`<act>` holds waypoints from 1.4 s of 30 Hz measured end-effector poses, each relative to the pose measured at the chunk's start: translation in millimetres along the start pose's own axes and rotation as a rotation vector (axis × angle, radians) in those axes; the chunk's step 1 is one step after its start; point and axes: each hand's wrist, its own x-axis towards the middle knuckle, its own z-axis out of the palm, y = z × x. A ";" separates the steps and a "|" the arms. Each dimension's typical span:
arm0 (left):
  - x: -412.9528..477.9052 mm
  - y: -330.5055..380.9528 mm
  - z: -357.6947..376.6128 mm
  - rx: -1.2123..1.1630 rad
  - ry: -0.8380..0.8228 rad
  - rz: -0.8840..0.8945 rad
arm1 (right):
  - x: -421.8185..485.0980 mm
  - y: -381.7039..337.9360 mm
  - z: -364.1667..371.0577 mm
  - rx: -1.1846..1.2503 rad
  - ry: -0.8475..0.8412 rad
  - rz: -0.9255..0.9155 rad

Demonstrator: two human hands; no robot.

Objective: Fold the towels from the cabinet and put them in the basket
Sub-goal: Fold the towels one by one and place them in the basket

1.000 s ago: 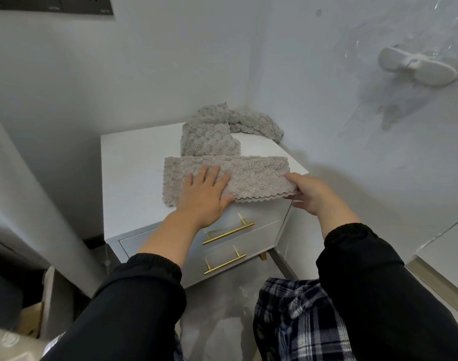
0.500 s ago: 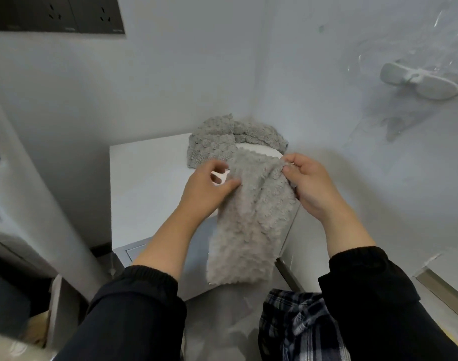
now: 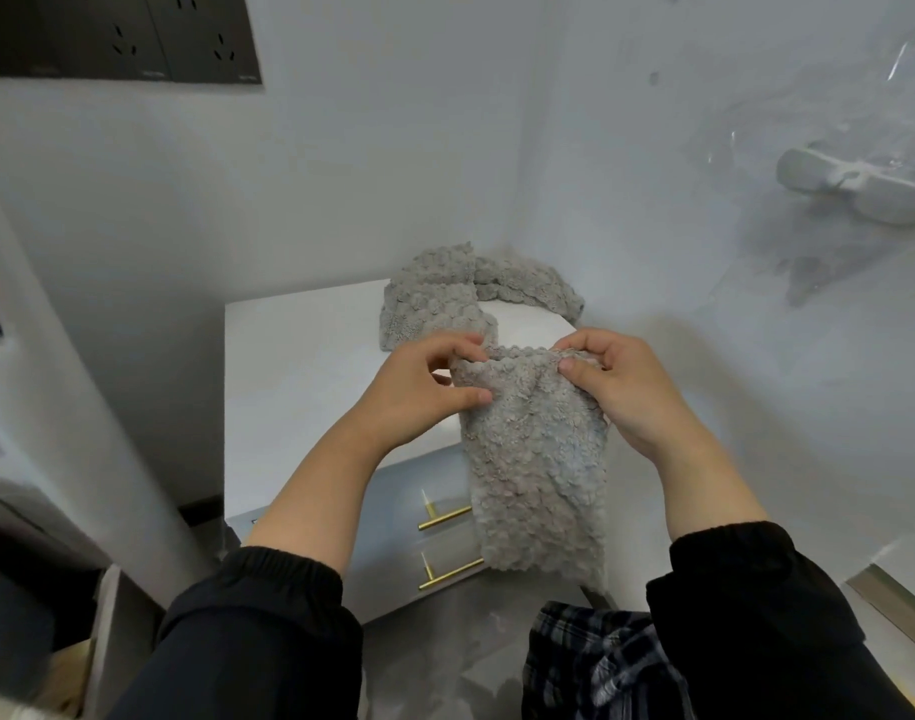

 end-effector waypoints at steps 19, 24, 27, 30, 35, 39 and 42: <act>-1.5 -12.4 -1.5 -0.308 0.018 -0.228 | 4.1 5.7 12.3 -0.084 0.024 -0.019; 4.8 -15.1 2.2 -0.353 0.168 -0.225 | 11.2 10.1 12.0 0.420 -0.010 0.203; 6.5 -16.3 2.3 -0.403 0.226 -0.220 | 16.4 16.6 9.0 0.572 -0.235 0.346; 6.9 -17.5 -1.4 -0.381 0.248 -0.226 | 16.5 20.0 16.1 0.426 -0.238 0.367; 6.7 -21.7 -13.2 -0.161 0.215 -0.228 | 20.1 22.0 19.0 0.373 -0.139 0.347; 4.7 -17.9 -22.2 -0.174 0.144 -0.288 | 18.9 22.0 22.5 0.301 -0.221 0.359; 3.5 -14.1 -36.5 -0.112 0.124 -0.335 | 20.5 22.9 24.7 0.240 -0.169 0.324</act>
